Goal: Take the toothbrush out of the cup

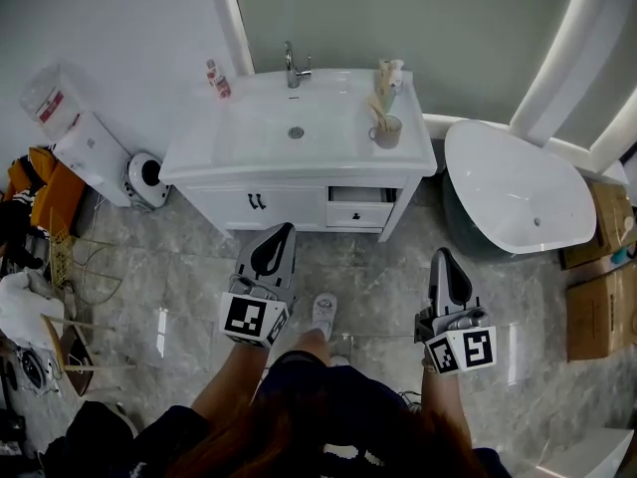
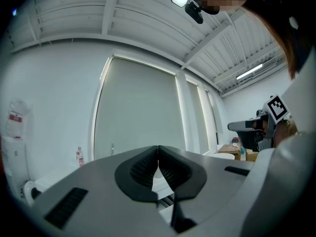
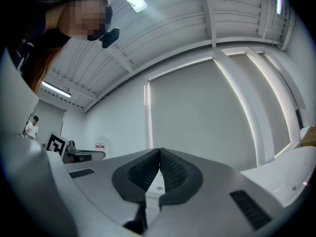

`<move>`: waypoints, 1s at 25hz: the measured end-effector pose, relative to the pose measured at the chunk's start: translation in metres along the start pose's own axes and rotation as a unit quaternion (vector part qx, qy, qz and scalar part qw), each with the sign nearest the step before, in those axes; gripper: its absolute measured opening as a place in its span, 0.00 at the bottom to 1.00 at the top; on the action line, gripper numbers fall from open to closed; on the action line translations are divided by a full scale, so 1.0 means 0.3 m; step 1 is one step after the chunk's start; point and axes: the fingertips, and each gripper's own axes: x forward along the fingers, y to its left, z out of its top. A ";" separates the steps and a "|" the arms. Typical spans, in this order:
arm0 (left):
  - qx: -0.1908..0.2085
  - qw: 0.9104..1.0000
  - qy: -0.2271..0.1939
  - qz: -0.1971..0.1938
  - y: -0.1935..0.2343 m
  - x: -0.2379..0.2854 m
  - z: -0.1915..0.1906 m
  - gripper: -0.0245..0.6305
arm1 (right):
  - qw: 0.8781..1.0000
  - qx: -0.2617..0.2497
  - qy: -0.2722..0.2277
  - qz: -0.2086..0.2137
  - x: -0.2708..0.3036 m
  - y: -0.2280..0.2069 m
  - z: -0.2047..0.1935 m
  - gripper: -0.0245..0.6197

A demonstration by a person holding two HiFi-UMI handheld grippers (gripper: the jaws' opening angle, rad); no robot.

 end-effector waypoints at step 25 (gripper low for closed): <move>-0.018 0.998 -0.014 -0.054 0.450 0.790 -0.064 0.07 | 0.997 -0.022 0.006 -0.076 0.719 -0.311 -0.056 0.06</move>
